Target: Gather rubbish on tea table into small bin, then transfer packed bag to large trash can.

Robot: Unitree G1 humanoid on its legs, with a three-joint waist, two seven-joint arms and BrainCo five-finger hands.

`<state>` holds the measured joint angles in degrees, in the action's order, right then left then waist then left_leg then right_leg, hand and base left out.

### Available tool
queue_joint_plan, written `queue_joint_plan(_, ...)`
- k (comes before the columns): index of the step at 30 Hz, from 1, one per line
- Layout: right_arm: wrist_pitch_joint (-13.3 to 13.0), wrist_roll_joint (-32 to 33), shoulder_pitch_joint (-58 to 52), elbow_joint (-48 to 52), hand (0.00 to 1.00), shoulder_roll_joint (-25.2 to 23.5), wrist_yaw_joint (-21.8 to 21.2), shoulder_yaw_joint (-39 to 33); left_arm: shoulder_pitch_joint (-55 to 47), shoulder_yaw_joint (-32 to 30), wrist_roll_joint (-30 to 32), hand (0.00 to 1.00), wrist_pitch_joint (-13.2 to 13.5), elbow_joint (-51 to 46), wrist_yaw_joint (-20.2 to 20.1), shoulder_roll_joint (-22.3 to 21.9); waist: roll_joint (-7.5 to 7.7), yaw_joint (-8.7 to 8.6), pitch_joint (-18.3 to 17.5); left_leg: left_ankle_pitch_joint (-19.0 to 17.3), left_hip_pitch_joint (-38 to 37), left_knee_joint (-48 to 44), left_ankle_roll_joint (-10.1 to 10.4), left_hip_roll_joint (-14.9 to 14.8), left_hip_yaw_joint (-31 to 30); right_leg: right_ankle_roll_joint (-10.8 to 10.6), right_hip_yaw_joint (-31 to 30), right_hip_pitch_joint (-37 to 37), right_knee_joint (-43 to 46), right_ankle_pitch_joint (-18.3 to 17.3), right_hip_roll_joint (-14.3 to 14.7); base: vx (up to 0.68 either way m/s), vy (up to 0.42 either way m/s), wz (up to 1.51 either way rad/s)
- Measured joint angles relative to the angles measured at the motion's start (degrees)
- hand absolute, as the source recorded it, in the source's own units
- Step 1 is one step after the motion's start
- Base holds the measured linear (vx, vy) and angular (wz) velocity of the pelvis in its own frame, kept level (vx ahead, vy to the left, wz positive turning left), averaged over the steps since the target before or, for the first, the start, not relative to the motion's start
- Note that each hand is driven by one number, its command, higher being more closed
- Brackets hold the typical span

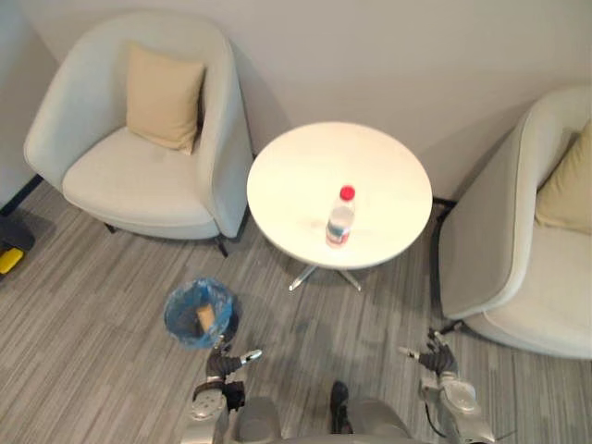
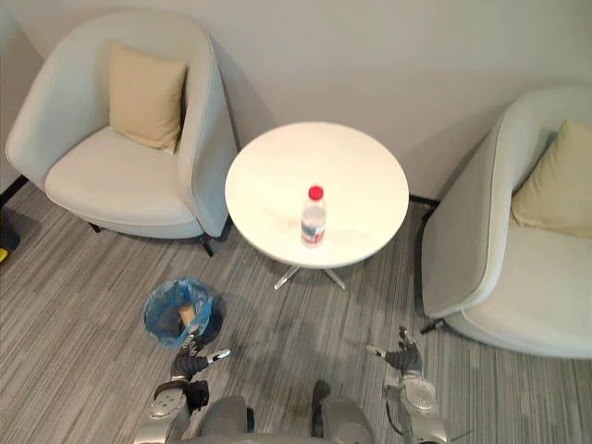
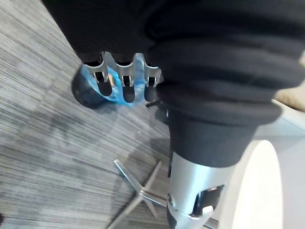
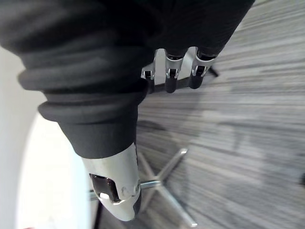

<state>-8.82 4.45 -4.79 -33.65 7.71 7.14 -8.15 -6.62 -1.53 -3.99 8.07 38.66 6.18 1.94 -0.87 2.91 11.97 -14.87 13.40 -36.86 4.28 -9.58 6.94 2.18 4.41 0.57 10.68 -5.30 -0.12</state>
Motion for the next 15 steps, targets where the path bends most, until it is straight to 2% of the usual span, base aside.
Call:
queue_joint_plan(1, 0.1, 0.0, -0.7, 0.5, 0.0, 0.3, 0.3, -0.3, -0.2, 0.3, 0.0, 0.0, 0.0, 0.0, 0.0, -0.1, -0.96, -0.12, -0.5, 4.8, -0.1, 10.8, 1.1, 0.6, 0.5, -1.6, -0.1, 0.4, 0.0, -1.2, 0.4, 0.26, 0.114, -0.16)
queue_joint_plan(2, 0.2, -0.1, -1.3, 1.3, 0.0, 1.0, 0.4, -0.4, -1.0, 1.1, 0.1, 0.0, 0.0, 0.3, 0.0, -0.1, -3.08, -0.28, -0.8, 9.6, -0.1, 15.3, -1.8, 0.3, -0.6, -3.0, -0.7, 1.0, 0.7, -3.4, 1.9, 0.25, 0.115, -0.07)
queue_joint_plan(3, 0.5, -0.1, -1.4, 1.2, 0.0, 0.7, 0.5, -0.3, -0.8, 1.1, 0.2, 0.0, -0.1, 0.9, 0.0, 0.4, -2.4, -0.36, -0.6, 9.6, -0.5, 15.0, -1.7, 1.0, -0.4, -3.2, -1.2, 1.1, 1.6, -3.8, 1.1, 0.24, 0.134, -0.06)
queue_joint_plan(5, 0.4, -0.9, -3.3, 4.3, 0.0, 0.1, 0.4, 0.2, -1.9, 1.2, 0.3, 0.0, 0.0, 1.0, 0.0, 1.3, -0.05, -0.39, -0.9, 8.5, -2.9, 17.4, -2.9, 3.7, 1.0, -5.2, -3.3, -0.2, 5.6, -7.3, -2.1, 0.2, 0.115, -0.11)
queue_joint_plan(6, 0.2, -2.6, -3.5, 6.9, 0.0, 0.1, 0.4, 0.6, -2.4, 1.3, 0.4, 0.0, 0.0, 1.3, 0.0, 1.5, 0.43, -0.49, -0.7, 6.5, -3.2, 16.8, -3.4, 4.8, 1.7, -6.2, -4.2, -1.6, 9.3, -9.1, -3.6, 0.14, 0.107, -0.24)
queue_joint_plan(8, 0.1, -3.6, -3.4, 10.3, 0.0, 0.3, 0.4, 2.4, -3.5, 2.1, 0.5, 0.0, 0.0, 1.3, 0.1, 2.0, 0.51, -0.66, -0.6, 4.6, -4.4, 16.6, -4.1, 5.7, 2.6, -7.4, -6.0, -4.8, 17.3, -9.5, -4.1, 0.11, 0.121, -0.21)
queue_joint_plan(10, -0.3, -5.2, -4.1, 13.3, 0.0, -0.3, 0.4, 4.3, -3.7, 3.0, 1.3, 0.0, 0.0, 1.3, 0.1, 3.4, 0.44, -0.82, -0.6, 3.9, -5.9, 16.2, -5.1, 5.8, 1.8, -10.3, -7.0, -8.1, 25.8, -8.0, -4.0, 0.13, 0.085, 0.16)
queue_joint_plan(13, -2.1, -7.5, -4.1, 17.4, 0.0, -0.6, 0.2, 7.6, -3.5, 3.0, 1.5, 0.0, 0.2, 1.3, 0.1, 5.4, 1.28, -1.18, -1.0, 3.1, -6.7, 15.6, -5.1, 5.8, 0.5, -8.2, -8.1, -10.6, 24.9, -10.4, -3.8, 0.14, -0.019, 0.37)
queue_joint_plan(14, -2.5, -8.0, -3.0, 18.0, 0.0, -0.5, 0.2, 8.3, -3.5, 3.0, 1.5, 0.0, 0.2, 1.4, 0.1, 6.0, 1.52, -1.29, -1.1, 3.0, -7.0, 15.4, -5.0, 5.8, -0.1, -7.7, -8.2, -11.2, 20.8, -10.1, -3.7, 0.16, -0.09, 0.4)
queue_joint_plan(15, -2.7, -9.0, -2.7, 19.2, 0.0, -0.5, 0.3, 8.5, -3.5, 3.1, 1.5, 0.0, 0.7, 1.4, 0.0, 6.5, 2.25, -1.42, -1.3, 2.7, -7.0, 14.7, -4.4, 6.7, -1.2, -7.0, -8.0, -10.7, 14.0, -6.4, -3.8, 0.19, -0.124, 0.45)
